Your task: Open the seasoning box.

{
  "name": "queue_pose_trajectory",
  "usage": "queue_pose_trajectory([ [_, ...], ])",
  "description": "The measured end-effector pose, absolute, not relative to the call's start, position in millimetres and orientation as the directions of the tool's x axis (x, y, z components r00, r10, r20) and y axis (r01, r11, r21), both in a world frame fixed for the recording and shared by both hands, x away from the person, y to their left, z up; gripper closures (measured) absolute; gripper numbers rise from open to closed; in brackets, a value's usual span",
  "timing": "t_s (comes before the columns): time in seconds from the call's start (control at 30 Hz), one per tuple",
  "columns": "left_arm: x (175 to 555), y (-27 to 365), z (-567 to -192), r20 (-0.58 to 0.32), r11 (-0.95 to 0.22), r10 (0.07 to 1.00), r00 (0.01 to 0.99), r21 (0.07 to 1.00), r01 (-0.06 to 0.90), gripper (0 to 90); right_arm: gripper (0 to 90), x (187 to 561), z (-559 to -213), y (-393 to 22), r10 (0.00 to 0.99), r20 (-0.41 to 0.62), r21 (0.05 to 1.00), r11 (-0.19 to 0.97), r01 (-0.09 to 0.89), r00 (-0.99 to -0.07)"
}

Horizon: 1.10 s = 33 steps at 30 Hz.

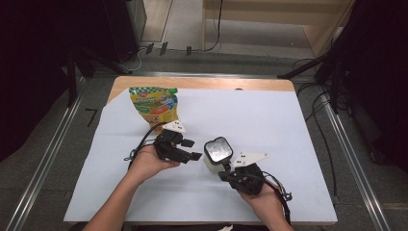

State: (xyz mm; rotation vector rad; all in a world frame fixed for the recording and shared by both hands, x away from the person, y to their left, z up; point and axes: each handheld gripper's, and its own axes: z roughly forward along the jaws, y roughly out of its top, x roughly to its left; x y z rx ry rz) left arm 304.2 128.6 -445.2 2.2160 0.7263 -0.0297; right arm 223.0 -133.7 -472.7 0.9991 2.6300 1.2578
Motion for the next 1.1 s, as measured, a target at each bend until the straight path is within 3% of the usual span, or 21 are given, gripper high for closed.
queue_pose_trajectory([
  [0.37,303.6,128.5,-445.1,-0.247,-0.531,0.478,0.843,0.683,0.502,40.0,90.0,229.5,-478.6,-135.8,0.584,0.226,0.696,0.464,0.548,-0.780],
  [1.1,298.9,121.7,-444.4,-0.228,-0.538,0.455,0.861,0.700,0.469,38.1,90.0,255.9,-479.9,-184.7,0.675,0.235,0.674,0.405,0.617,-0.700],
])
